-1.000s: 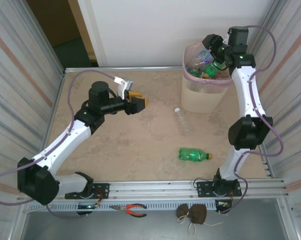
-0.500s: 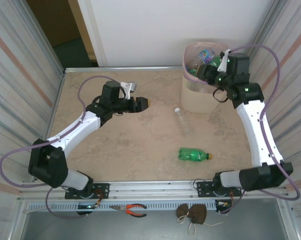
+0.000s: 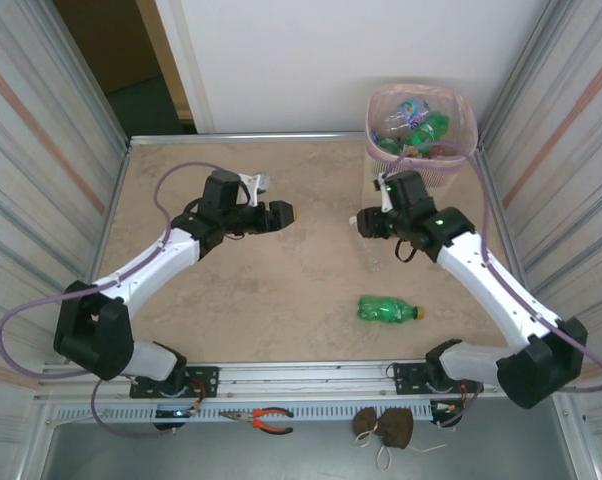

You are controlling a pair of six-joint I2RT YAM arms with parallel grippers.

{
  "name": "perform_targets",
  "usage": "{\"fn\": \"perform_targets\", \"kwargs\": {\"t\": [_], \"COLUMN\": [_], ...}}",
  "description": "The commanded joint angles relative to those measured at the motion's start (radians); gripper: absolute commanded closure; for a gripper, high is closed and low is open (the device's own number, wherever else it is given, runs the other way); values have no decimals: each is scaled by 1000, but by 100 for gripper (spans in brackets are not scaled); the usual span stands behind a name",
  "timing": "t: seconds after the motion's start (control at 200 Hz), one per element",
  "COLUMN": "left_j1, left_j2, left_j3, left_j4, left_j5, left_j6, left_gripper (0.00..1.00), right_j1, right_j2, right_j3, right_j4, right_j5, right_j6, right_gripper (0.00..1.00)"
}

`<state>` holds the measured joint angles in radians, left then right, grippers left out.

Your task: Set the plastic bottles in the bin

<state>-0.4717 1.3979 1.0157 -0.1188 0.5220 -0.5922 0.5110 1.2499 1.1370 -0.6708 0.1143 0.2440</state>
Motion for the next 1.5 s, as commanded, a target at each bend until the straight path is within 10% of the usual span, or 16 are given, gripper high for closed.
{"fn": "perform_targets", "kwargs": {"t": [0.0, 0.762, 1.493], "left_j1": [23, 83, 104], "left_j2": [-62, -140, -174], "left_j3": [-27, -76, -103], "left_j4": [-24, -79, -80], "left_j5": [-23, -51, -59], "left_j6": [1, 15, 6], "left_gripper": [38, 38, 38], "right_j1": [48, 93, 105], "right_j2": [77, 573, 501], "right_j3": [-21, 113, 126], "right_j4": [36, 40, -1], "right_j5": [135, 283, 199], "right_j6": [-63, -110, -61], "right_gripper": [38, 24, 38]}}
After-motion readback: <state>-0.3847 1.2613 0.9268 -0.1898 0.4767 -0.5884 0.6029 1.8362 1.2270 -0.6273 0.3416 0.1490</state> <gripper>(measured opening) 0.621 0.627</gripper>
